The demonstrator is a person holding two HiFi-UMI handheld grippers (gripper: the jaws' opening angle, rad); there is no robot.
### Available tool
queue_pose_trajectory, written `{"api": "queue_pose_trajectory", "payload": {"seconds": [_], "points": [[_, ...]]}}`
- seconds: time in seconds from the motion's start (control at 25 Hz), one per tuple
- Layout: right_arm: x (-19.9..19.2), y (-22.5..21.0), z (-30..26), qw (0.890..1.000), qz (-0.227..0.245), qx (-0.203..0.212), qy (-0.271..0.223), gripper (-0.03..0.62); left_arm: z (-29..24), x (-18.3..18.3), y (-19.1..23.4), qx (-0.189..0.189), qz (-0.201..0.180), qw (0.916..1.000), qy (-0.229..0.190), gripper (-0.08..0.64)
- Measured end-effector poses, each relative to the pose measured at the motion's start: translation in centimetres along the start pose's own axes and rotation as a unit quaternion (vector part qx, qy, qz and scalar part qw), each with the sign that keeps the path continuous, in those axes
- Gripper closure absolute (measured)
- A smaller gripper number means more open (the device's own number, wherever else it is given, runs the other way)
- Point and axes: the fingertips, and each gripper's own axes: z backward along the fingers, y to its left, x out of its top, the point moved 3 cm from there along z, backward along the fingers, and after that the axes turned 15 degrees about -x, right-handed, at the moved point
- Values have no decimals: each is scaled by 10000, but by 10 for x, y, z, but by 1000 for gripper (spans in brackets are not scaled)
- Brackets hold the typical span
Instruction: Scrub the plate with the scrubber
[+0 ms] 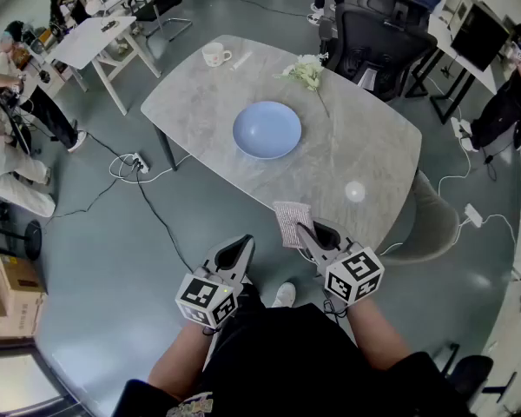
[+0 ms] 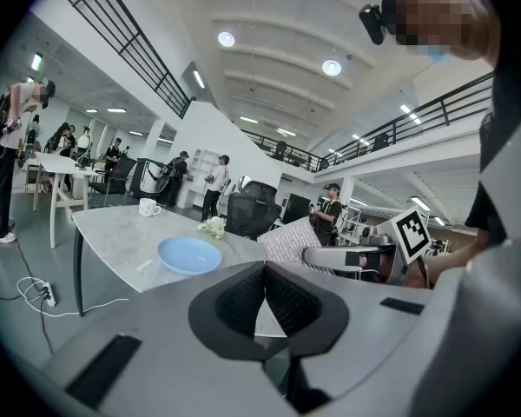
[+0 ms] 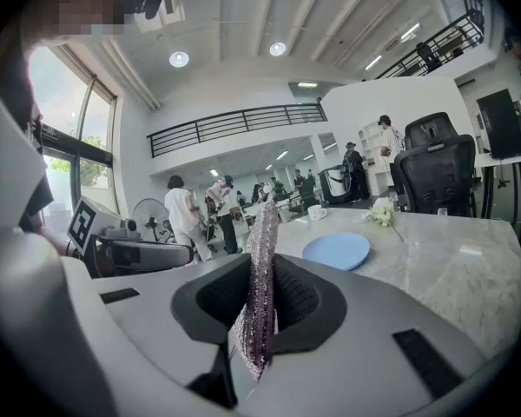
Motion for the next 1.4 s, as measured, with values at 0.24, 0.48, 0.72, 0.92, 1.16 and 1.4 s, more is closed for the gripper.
{"api": "queue_pose_trajectory", "payload": {"seconds": [0.24,0.48,0.72,0.92,1.16,1.4], "points": [[3,0,-1,10000,-1,2,-4,520,0,2,1,7,4,10000,-7,543],[5,1,-3,10000,-35,19,-17,520,2,5,3,22,-4,10000,13,543],[6,5,-15,9999,-147,52,-14,517,9,8,16,69,7,10000,5,543],[7,10,-33,9999,-121,55,90,517,14,8,33,101,105,9999,10,543],[12,24,-62,9998,-120,25,179,517,26,10,62,90,226,9997,7,543],[24,41,-97,9997,-135,-18,187,517,38,17,98,49,324,9995,15,543]]}}
